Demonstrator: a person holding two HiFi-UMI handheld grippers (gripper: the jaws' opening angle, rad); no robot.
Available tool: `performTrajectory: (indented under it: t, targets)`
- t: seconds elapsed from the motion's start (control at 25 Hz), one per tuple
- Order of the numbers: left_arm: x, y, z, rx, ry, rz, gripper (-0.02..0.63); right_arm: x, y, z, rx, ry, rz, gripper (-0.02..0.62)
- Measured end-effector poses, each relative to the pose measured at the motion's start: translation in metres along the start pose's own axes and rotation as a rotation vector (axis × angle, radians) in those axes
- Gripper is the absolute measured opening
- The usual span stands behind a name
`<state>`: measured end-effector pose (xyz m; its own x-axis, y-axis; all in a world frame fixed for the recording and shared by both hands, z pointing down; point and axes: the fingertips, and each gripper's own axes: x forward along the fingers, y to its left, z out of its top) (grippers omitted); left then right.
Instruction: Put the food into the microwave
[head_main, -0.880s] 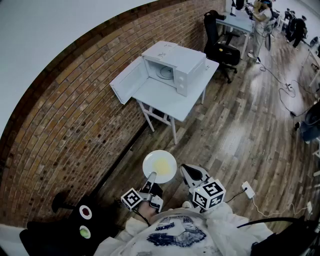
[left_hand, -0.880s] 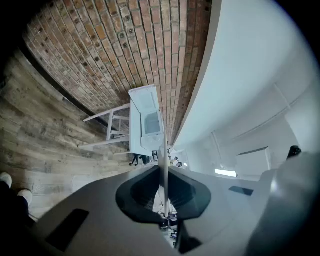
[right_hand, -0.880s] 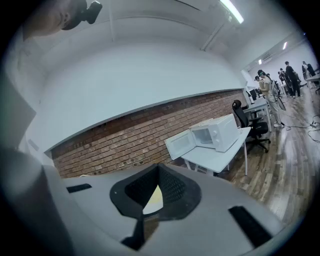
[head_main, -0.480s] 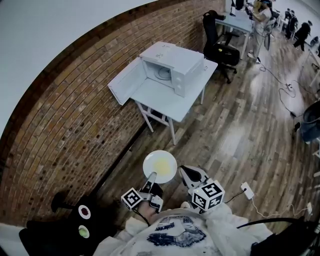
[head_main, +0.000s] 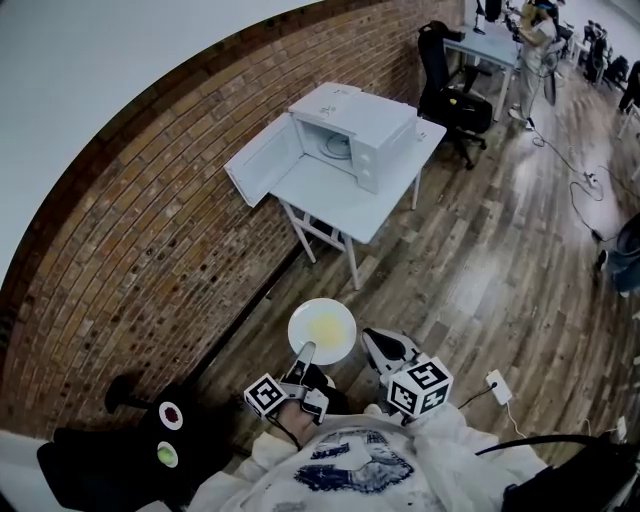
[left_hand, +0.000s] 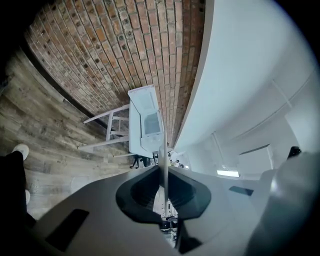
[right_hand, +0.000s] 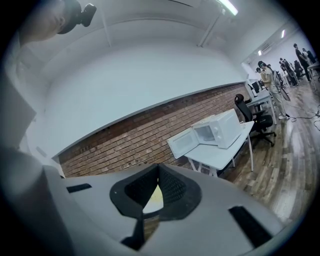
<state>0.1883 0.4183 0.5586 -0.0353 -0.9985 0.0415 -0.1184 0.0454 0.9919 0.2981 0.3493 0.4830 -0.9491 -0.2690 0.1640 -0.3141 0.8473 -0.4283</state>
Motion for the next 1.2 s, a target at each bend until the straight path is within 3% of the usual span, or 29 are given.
performTrajectory:
  t: [0.28,0.52,0.68,0.8,0.96,1.2]
  targets:
    - [0.013,0.011,0.016,-0.011,-0.01,0.01,0.023,0.019,-0.007,-0.001,0.005,0.019,0.002,0.014]
    - [0.043,0.019,0.045,0.035,0.021,0.016,0.023,0.051,-0.024,0.007,0.004,0.025,-0.038,0.014]
    - [0.071,0.015,0.067,-0.019,0.035,-0.027,0.023,0.083,-0.034,0.013,0.003,0.039,-0.061,0.014]
    - [0.09,0.017,0.094,-0.048,0.046,-0.04,0.023,0.116,-0.037,0.019,0.005,0.045,-0.073,0.014]
    - [0.112,0.027,0.147,-0.007,0.063,0.009,0.023,0.17,-0.039,0.035,0.007,0.05,-0.087,0.014]
    - [0.152,0.026,0.221,-0.02,0.109,-0.019,0.023,0.255,-0.038,0.053,0.02,0.047,-0.118,0.014]
